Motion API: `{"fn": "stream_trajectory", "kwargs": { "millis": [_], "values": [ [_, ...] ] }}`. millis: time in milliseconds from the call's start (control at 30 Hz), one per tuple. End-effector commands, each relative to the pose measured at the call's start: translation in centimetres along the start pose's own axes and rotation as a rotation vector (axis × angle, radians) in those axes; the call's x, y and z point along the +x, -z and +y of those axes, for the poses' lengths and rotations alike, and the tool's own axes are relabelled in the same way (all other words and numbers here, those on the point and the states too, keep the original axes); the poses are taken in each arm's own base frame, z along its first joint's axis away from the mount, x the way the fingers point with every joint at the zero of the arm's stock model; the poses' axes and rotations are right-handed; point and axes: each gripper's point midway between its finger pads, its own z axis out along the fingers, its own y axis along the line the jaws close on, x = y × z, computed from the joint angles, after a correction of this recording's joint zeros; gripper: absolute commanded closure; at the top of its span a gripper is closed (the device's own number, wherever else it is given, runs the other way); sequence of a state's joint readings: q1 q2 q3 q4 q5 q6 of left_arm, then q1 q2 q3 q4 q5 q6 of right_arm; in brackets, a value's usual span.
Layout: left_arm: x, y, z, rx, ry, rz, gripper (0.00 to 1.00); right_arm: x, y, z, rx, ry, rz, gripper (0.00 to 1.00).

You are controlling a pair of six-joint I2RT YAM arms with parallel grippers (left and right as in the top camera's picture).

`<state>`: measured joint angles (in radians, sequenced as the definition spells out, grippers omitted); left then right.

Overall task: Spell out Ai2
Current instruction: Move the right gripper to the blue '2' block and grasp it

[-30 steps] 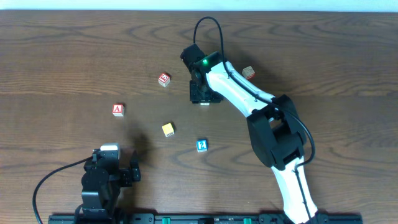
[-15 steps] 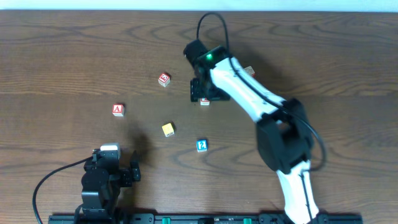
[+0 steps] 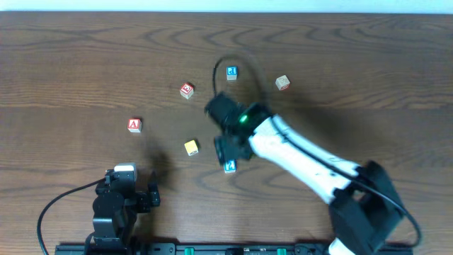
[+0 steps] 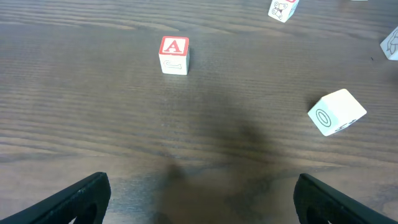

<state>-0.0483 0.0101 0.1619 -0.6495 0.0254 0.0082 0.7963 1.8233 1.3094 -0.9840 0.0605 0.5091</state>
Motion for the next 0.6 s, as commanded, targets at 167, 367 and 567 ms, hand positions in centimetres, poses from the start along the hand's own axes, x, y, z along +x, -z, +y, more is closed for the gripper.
{"fn": "stream_trajectory", "kwargs": {
  "millis": [167, 367, 567],
  "values": [
    [0.2, -0.1, 0.2, -0.01, -0.013, 0.004, 0.05, 0.6, -0.8, 0.4, -0.012, -0.023, -0.024, 0.18],
    [0.2, -0.1, 0.2, -0.01, -0.013, 0.004, 0.05, 0.9, -1.7, 1.4, -0.043, 0.009, -0.035, 0.23],
    [0.2, -0.1, 0.2, -0.01, -0.013, 0.004, 0.05, 1.3, -2.7, 2.3, -0.082, 0.027, -0.019, 0.28]
  ]
}}
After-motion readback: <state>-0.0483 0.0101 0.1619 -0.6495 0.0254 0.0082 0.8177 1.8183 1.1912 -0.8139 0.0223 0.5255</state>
